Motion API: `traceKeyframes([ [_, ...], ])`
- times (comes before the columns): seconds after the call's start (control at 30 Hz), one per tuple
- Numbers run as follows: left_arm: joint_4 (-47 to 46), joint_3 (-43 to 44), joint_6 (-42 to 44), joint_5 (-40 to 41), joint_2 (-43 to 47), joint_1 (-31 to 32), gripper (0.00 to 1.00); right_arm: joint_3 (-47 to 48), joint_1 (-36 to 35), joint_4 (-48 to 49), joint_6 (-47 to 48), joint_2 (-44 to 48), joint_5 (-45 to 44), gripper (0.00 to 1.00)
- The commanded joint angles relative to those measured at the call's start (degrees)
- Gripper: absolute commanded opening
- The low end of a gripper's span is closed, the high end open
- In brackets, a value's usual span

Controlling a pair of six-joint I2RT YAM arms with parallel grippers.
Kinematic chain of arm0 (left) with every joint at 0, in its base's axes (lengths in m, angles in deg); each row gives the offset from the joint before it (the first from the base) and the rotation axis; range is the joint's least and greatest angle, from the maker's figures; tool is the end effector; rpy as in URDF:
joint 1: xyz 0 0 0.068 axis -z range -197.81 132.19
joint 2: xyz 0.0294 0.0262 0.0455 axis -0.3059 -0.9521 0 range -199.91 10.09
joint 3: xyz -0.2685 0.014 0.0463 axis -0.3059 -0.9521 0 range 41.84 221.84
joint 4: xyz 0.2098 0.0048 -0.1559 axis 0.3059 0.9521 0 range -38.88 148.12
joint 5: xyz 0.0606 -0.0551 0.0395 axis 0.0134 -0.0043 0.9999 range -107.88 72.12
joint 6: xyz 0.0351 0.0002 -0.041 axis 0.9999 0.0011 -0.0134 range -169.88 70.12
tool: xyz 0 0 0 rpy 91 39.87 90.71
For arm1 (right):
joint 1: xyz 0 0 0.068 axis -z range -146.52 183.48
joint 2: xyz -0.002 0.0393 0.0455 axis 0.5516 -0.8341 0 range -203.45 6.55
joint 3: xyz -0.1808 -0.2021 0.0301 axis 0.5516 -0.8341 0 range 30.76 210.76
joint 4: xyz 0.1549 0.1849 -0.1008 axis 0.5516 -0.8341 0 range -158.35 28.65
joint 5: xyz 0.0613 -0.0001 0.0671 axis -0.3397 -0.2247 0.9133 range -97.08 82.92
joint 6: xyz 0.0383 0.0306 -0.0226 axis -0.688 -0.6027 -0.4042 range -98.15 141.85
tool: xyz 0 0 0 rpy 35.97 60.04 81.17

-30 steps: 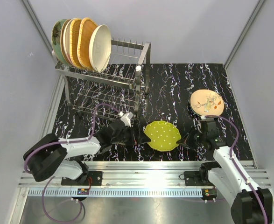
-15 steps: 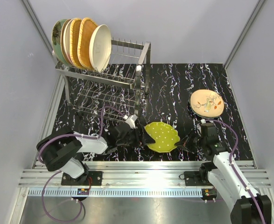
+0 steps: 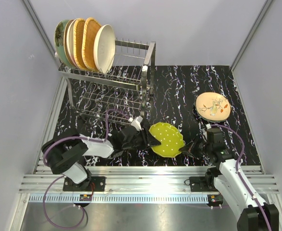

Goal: Load the plates into the dish rack
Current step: Pass the plate from the right arm to the left

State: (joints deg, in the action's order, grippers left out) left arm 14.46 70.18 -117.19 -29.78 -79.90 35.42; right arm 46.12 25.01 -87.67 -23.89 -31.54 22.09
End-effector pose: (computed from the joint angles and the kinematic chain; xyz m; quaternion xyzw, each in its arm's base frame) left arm 0.1663 -0.2350 0.1444 -0.0475 0.8393 -0.5075 0.1891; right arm 0.1262 0.0363 0.1576 0.2063 0.8873 0.3642 0.1938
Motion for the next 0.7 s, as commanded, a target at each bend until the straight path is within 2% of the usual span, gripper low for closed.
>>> traceKeyframes([
  [0.0,-5.7,-0.82,-0.8,3.81,3.68,1.34,0.39,0.73,-0.5,4.53,-0.32,2.31,4.94,0.01],
  [0.07,-4.91,-1.44,-0.81,4.43,4.73,1.96,0.31,0.55,-0.41,4.35,-0.41,2.31,4.67,0.05],
  [0.1,-3.95,-1.36,-0.72,4.95,4.83,2.75,0.22,0.55,-0.49,4.53,-0.41,2.4,4.32,0.08],
  [0.13,-3.85,-1.44,-0.72,5.04,4.92,3.1,0.19,0.55,-0.5,4.53,-0.32,2.14,4.14,0.1],
  [0.27,-4.55,-2.41,-1.68,5.66,5.18,4.51,0.01,0.99,-0.5,5.23,-0.41,1.0,3.7,0.35],
  [0.3,-4.64,-2.5,-1.77,5.83,5.36,5.03,0.0,1.17,-0.5,5.15,-0.41,0.82,3.62,0.47],
  [0.33,-4.73,-2.67,-1.86,6.18,5.62,5.3,0.0,1.34,-0.5,5.06,-0.15,0.65,3.62,0.53],
  [0.43,-4.29,-3.02,-1.69,6.89,6.32,6.09,0.0,2.05,-0.5,4.53,0.21,0.56,3.53,0.62],
  [0.57,-4.03,-3.11,-1.07,5.32,8.87,6.18,0.0,2.92,-0.49,3.13,0.38,1.69,3.0,0.67],
  [0.67,-0.09,-2.41,1.29,5.92,12.82,6.44,0.0,3.63,-0.5,1.19,0.91,3.01,1.95,0.68],
])
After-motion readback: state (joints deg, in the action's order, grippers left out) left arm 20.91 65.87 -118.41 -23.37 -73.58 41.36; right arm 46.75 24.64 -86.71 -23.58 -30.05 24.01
